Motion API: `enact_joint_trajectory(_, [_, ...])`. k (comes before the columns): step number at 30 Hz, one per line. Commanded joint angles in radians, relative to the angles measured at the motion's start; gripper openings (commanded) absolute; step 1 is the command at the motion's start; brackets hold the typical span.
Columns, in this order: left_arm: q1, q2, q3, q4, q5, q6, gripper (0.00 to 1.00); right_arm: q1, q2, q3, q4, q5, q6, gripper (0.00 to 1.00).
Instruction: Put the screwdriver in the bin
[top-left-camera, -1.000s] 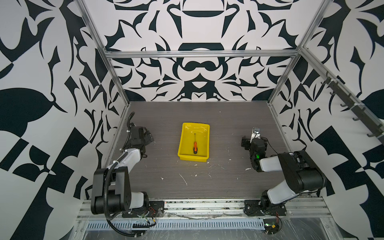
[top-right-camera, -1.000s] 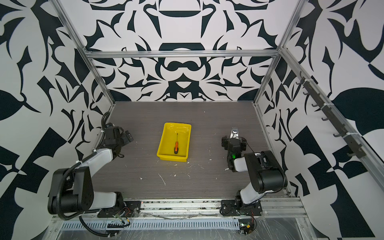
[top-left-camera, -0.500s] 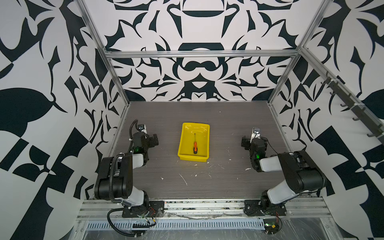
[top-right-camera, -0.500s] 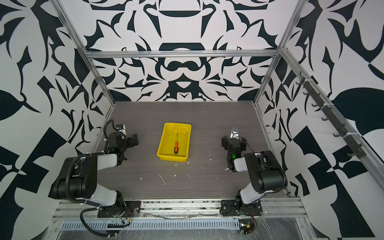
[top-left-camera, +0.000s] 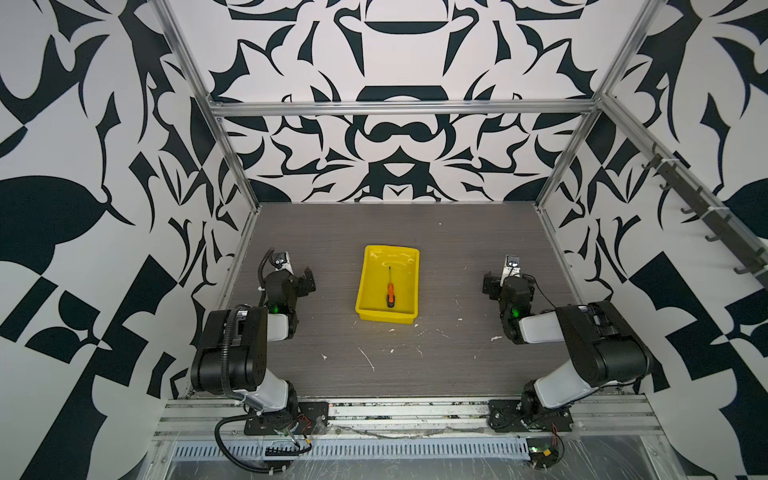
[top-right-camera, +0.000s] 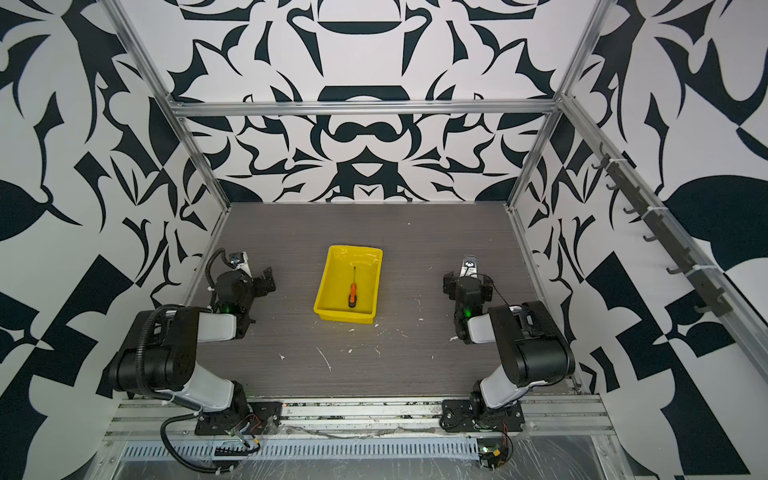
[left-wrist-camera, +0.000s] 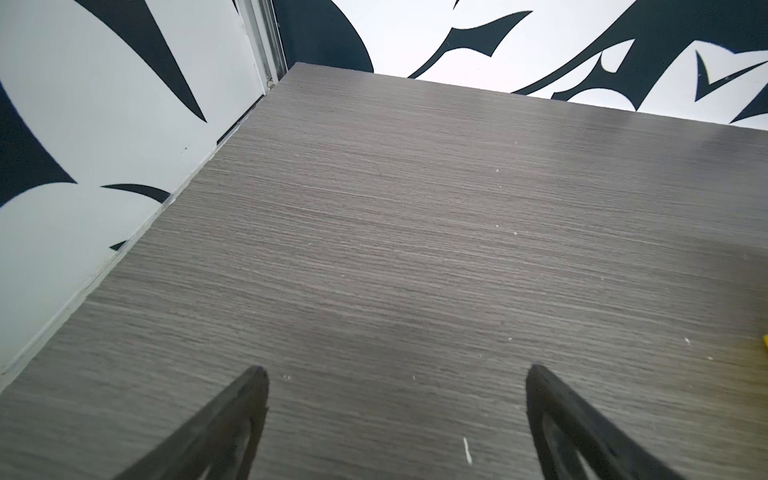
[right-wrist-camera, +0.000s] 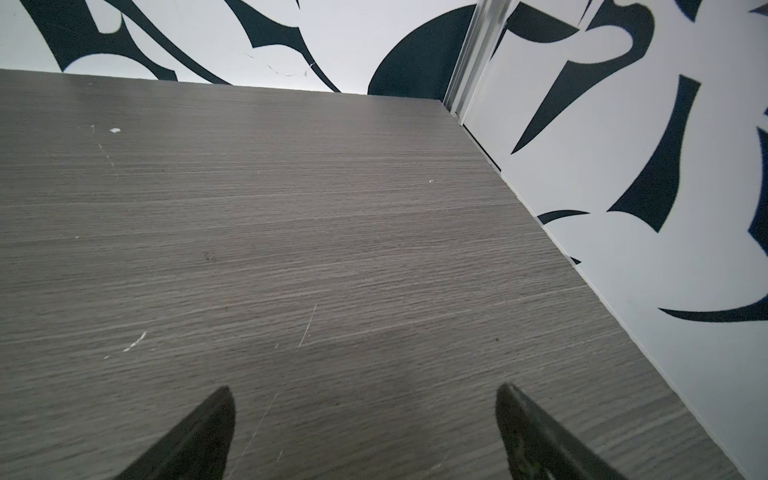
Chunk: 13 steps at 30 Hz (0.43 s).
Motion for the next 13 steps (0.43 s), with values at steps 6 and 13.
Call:
enact_joint_trajectory(6, [0.005,0.001,-0.005,0.035,-0.010,-0.003,0.99,0.002,-0.005,0.006,0.028,-0.005,0.005,1.00])
enact_joint_trajectory(13, [0.005,0.001,-0.005,0.035,-0.011,-0.003,0.99,0.001,-0.005,0.004,0.033,-0.040,-0.009,1.00])
